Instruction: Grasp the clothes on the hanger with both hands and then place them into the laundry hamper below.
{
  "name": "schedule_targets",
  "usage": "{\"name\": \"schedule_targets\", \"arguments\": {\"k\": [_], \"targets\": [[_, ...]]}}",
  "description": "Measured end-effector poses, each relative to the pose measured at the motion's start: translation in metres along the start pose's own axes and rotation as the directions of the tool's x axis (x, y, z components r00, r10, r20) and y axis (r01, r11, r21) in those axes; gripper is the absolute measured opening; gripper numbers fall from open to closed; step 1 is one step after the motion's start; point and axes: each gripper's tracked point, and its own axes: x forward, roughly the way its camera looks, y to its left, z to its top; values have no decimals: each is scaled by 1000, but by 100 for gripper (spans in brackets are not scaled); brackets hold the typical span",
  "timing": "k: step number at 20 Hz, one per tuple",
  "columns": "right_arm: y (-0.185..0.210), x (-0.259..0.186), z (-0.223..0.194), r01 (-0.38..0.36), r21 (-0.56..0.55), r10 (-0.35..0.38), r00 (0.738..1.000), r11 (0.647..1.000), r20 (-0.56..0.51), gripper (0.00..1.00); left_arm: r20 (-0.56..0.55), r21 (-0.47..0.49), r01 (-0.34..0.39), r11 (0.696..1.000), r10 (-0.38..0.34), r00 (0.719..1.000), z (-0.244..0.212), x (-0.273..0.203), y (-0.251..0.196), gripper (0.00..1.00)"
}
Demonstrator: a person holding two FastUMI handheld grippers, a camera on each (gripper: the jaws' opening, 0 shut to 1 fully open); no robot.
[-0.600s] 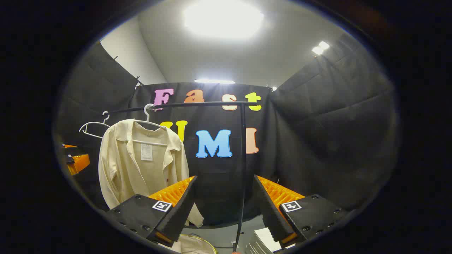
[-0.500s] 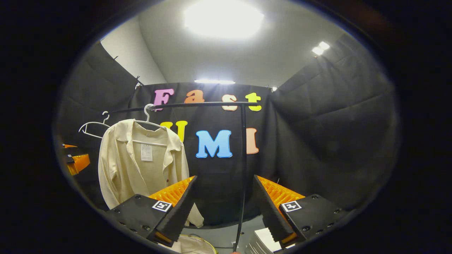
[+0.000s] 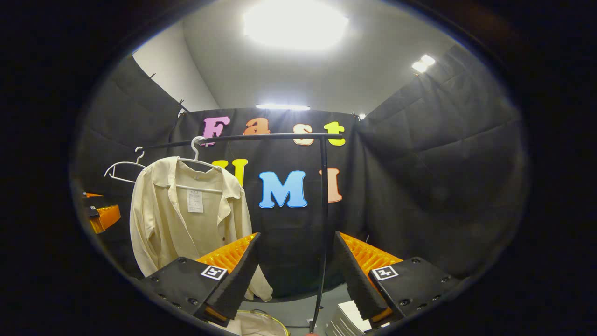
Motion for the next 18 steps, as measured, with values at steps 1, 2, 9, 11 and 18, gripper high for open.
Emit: {"name": "schedule_targets", "arguments": {"k": [1,2,9,11,18], "targets": [[2,1,0,1,1,-1,1000,1000,-1,95,0,-4,4,1000,-4,1000,-2,1,1,89],[6,1,0,2,3,-2,1000,1000,-1,96,-1,-10,11,1000,-11,1000,-4,3,1,89],[45,21,12,-24,34,23,999,999,24,96,22,-26,49,998,-48,999,-5,26,16,89],[61,28,14,-56,57,55,998,997,25,96,23,-25,45,999,-45,999,-6,36,16,89],[96,80,22,-194,55,191,980,979,55,96,31,-31,26,999,-25,999,7,86,-20,89]]}}
